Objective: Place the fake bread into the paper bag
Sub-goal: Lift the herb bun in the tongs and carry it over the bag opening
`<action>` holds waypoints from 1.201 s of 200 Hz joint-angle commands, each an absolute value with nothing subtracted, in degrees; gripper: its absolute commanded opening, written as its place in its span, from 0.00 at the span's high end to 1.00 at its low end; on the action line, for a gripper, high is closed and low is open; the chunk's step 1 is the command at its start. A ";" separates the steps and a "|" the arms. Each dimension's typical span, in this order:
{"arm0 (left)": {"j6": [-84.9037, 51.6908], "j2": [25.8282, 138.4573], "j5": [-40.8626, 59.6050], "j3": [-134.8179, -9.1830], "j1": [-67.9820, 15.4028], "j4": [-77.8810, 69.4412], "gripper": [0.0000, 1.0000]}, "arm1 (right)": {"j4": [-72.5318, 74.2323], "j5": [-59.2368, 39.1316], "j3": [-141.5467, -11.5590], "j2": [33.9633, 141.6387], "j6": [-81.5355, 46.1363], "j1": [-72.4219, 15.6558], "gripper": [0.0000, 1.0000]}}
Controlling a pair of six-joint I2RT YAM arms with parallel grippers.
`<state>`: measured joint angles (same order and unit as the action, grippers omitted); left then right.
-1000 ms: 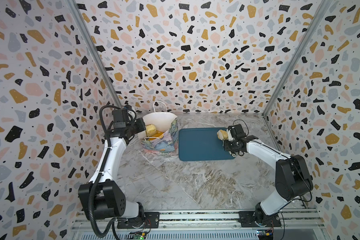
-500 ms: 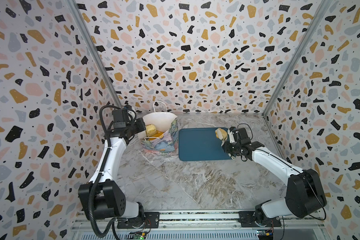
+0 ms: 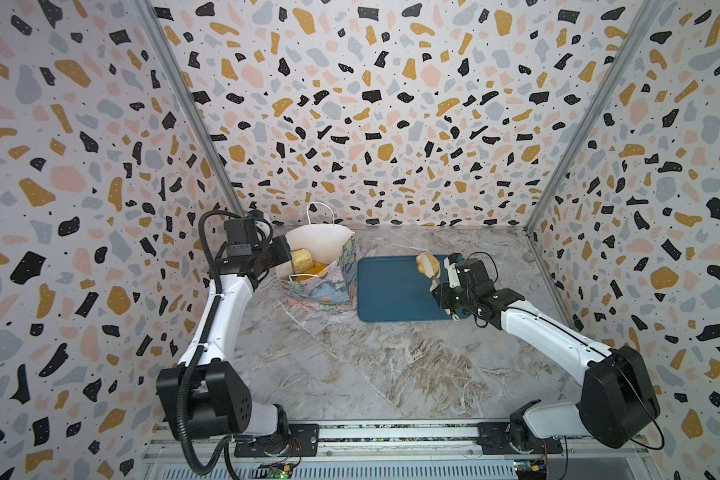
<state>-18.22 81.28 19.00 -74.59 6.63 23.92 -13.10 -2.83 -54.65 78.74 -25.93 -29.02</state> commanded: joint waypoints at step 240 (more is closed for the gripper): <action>-18.16 78.53 19.60 -73.97 6.42 21.00 1.00 | -8.31 1.49 -62.56 70.81 -26.87 -42.20 0.69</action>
<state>-18.22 80.36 19.00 -74.04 6.63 23.94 -10.70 -0.10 -58.61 72.14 -28.01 -40.77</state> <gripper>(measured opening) 0.046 0.312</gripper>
